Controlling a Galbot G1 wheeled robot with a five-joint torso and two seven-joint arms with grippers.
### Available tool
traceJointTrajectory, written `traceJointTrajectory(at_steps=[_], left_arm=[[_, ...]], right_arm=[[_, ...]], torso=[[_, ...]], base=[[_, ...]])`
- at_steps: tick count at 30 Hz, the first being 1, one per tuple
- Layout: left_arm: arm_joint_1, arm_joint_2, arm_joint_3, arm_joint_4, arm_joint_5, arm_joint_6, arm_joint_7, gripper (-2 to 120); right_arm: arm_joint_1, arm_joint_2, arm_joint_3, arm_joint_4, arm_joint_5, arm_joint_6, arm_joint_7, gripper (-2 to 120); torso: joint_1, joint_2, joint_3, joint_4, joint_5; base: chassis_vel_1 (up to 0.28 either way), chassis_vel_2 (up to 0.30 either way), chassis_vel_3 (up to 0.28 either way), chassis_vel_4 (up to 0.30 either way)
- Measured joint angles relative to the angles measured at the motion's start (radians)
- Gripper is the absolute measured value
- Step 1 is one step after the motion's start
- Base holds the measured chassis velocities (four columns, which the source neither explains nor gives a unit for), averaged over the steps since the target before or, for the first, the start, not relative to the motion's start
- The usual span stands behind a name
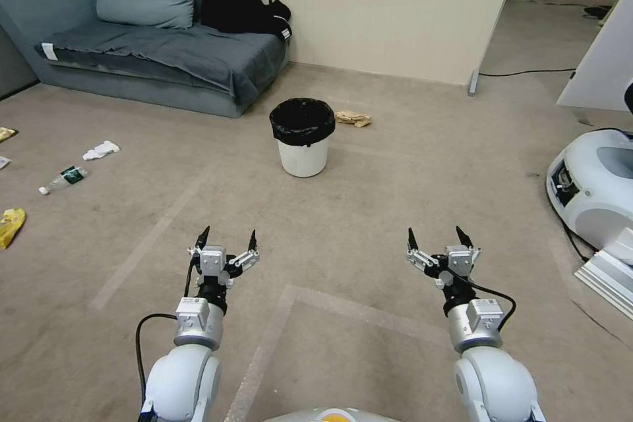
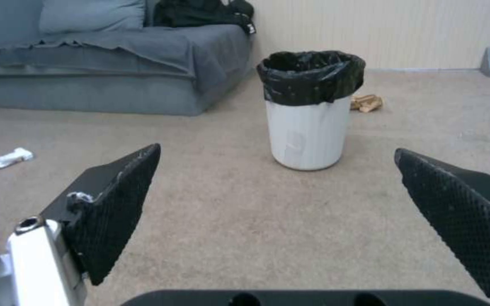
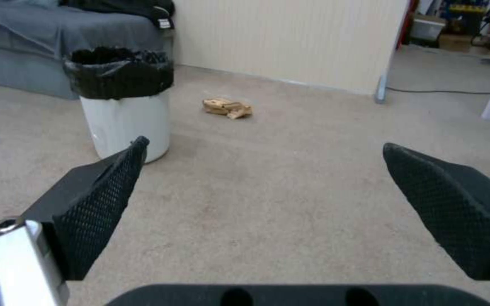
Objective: Pick up the trash bin, then pick up the garbage from the floor and place it into the trash bin.
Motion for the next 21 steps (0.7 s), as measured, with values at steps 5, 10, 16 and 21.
traceJointTrajectory(at_steps=[5,10,16,21], left_arm=[[0.0,0.0,0.0,0.0,0.0,0.0,0.0,100],[0.0,0.0,0.0,0.0,0.0,0.0,0.0,100],[0.0,0.0,0.0,0.0,0.0,0.0,0.0,100],[0.018,0.0,0.009,-0.025,0.012,0.013,-0.014,100]], right_arm=[[0.0,0.0,0.0,0.0,0.0,0.0,0.0,100],[0.0,0.0,0.0,0.0,0.0,0.0,0.0,100],[0.0,0.0,0.0,0.0,0.0,0.0,0.0,100],[-0.022,0.005,-0.008,0.024,-0.014,0.0,0.004,100]], torso=[[0.0,0.0,0.0,0.0,0.0],[0.0,0.0,0.0,0.0,0.0],[0.0,0.0,0.0,0.0,0.0],[0.0,0.0,0.0,0.0,0.0]], base=[[0.0,0.0,0.0,0.0],[0.0,0.0,0.0,0.0],[0.0,0.0,0.0,0.0],[0.0,0.0,0.0,0.0]])
